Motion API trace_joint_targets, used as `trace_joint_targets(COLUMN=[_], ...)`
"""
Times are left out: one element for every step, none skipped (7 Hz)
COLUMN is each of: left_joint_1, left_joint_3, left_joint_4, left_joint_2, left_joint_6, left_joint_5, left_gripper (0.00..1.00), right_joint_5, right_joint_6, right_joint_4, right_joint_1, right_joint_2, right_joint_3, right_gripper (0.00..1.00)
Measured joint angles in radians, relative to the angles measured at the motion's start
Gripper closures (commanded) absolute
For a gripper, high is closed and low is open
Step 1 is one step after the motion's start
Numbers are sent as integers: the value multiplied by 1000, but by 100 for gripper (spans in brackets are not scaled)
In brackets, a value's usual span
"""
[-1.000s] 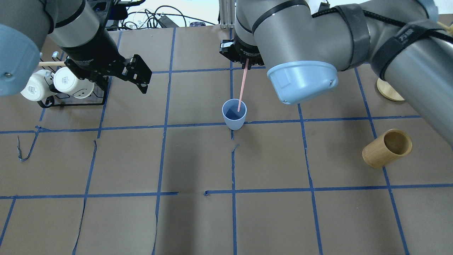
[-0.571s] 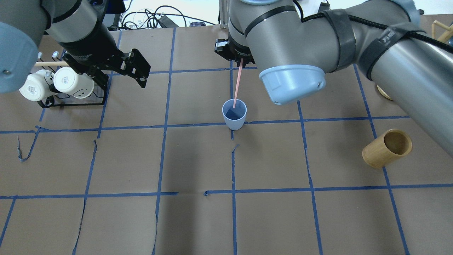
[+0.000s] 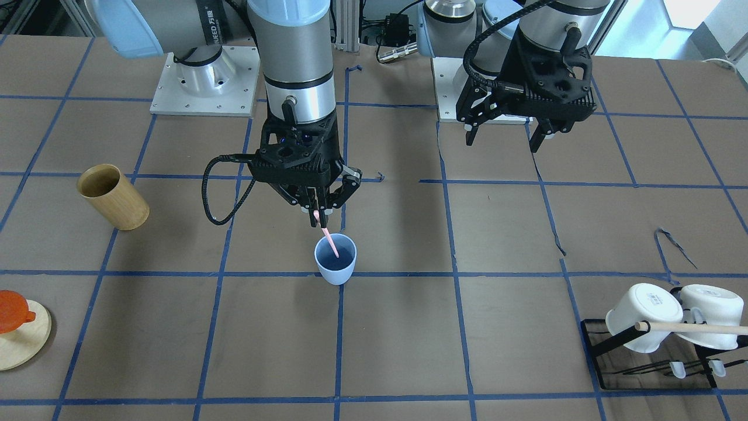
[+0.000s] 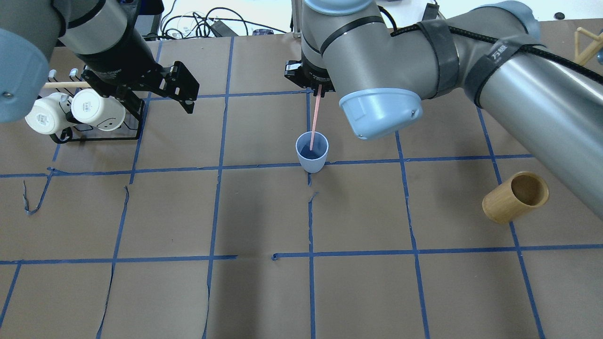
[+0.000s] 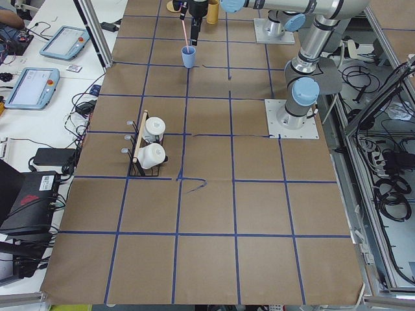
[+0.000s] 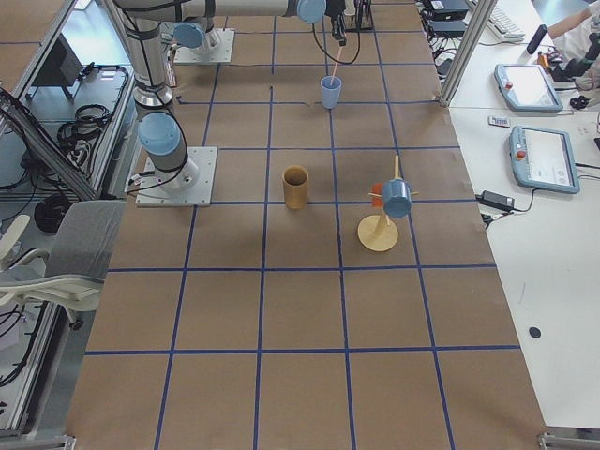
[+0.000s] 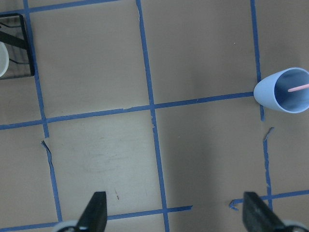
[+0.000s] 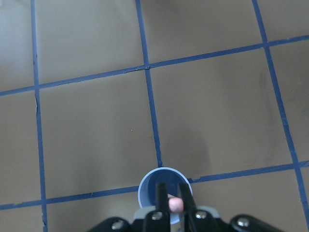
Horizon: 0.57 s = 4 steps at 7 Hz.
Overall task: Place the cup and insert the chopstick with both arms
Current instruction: 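Lower the pink stick into the light blue cup with the right gripper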
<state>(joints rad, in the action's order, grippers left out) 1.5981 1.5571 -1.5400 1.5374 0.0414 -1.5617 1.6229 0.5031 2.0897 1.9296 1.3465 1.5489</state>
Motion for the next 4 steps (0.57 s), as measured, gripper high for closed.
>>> trace_joint_targets(left_joint_1=[0, 0, 0, 0], left_joint_3=[0, 0, 0, 0], left_joint_4=[0, 0, 0, 1], left_joint_2=[0, 0, 0, 1], left_joint_6=[-43, -62, -69, -73], left_joint_5=[0, 0, 0, 1], left_gripper=[0, 0, 0, 0], right_joint_5=[-1, -2, -4, -5], right_joint_6=[0, 0, 1, 5], right_joint_4=[-1, 0, 0, -1], right_joint_1=[0, 0, 0, 0], right_joint_2=[-6, -7, -8, -8], right_joint_3=[3, 11, 19, 26], right_gripper=[90, 83, 82, 82])
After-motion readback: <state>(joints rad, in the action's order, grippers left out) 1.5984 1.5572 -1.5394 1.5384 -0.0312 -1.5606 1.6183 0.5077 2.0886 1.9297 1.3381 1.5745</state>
